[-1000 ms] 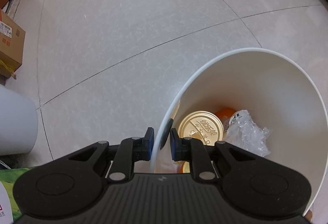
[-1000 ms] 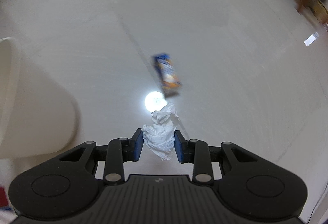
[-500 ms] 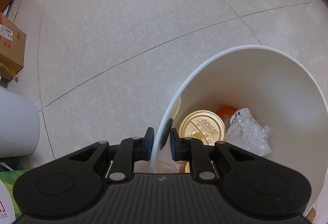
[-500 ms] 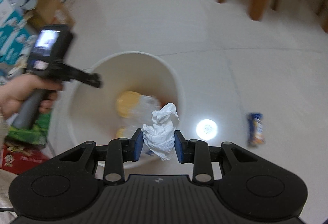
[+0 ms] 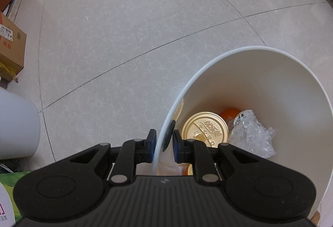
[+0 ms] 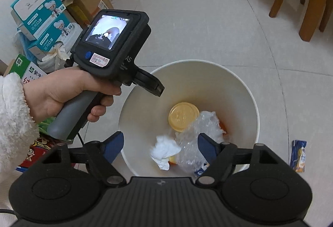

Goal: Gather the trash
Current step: 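Carry the tissue over the bin and release it from the right tool, then grasp the blue-and-white yogurt pouch on the floor with the right tool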

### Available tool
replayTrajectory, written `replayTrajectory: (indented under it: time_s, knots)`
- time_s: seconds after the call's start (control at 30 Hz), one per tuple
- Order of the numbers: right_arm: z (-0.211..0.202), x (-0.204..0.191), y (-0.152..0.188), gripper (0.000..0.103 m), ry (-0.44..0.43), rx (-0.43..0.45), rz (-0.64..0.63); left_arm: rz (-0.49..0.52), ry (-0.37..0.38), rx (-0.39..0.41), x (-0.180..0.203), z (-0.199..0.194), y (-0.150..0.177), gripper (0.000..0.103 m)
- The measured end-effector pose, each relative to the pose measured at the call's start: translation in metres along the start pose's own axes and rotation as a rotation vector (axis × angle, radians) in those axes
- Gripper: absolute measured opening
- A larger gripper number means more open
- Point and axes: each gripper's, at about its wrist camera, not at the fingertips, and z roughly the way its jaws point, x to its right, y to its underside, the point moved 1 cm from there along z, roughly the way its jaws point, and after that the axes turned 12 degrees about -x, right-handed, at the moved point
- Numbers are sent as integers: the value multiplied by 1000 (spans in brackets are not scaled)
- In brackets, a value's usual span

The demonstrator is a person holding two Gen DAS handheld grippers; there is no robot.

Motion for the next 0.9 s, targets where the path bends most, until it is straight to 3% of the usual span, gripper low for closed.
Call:
replayTrajectory:
  time_s: [0.67,0.9]
  knots:
    - [-2,114,39,86,161,109,190,3,10,0,-2,-1,0,14]
    - [21,179,64,89,261,153,267,2,9,-1,-5,0,0,14]
